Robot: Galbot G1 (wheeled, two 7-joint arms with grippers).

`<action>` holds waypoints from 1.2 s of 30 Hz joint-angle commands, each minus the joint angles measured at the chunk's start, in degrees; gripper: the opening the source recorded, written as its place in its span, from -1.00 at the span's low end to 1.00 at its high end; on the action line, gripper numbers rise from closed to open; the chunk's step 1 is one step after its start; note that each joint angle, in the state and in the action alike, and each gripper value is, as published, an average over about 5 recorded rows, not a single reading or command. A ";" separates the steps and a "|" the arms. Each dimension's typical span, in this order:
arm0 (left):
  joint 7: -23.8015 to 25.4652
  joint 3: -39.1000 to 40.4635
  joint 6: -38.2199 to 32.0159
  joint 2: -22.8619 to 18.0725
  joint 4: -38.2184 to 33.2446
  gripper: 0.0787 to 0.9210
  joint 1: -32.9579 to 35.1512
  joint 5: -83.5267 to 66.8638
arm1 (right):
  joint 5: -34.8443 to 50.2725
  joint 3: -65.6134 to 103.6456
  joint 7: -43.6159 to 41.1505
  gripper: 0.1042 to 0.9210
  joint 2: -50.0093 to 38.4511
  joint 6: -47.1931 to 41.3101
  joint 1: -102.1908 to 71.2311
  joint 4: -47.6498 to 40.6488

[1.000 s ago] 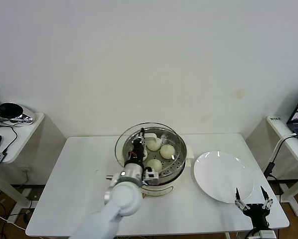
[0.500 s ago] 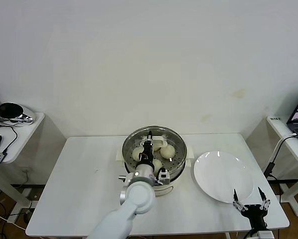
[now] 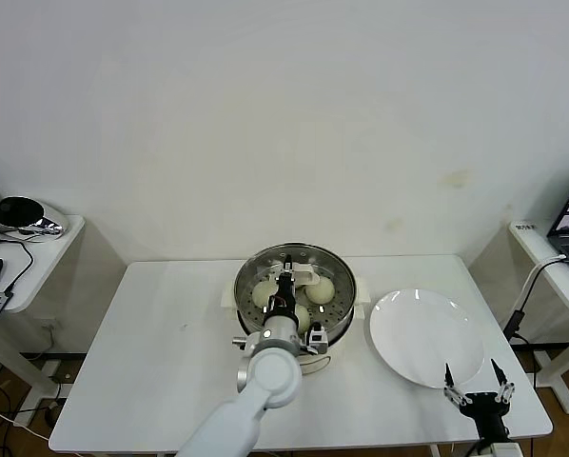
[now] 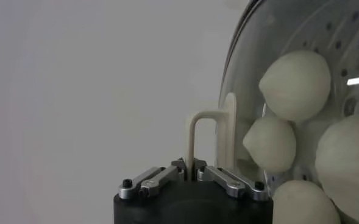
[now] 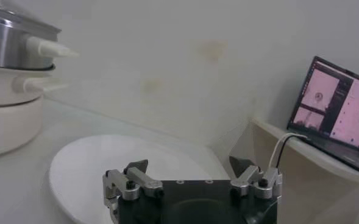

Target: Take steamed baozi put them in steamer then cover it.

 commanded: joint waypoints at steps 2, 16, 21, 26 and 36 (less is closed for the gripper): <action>-0.32 -0.16 -0.12 -0.94 1.70 -0.84 0.05 0.47 | -0.05 -0.04 -0.14 0.76 -0.14 0.10 -0.08 -0.15; -2.54 -0.69 0.92 1.06 -7.64 -0.58 3.60 -5.82 | -0.29 -0.50 -0.37 0.76 -0.39 0.04 -0.06 -0.24; -7.21 -2.46 -0.89 5.97 -16.64 -0.25 9.88 -13.47 | -0.53 -0.73 -0.42 0.76 -0.36 -0.02 -0.06 -0.23; -15.51 -10.25 -9.57 12.94 -25.47 0.10 19.25 -32.62 | -0.65 -1.02 -0.58 0.76 -0.27 -0.13 -0.09 -0.19; -28.08 -38.35 -43.79 12.86 -29.05 0.71 49.35 -76.49 | 1.47 -3.62 -1.38 0.76 -1.39 0.80 -1.32 -0.20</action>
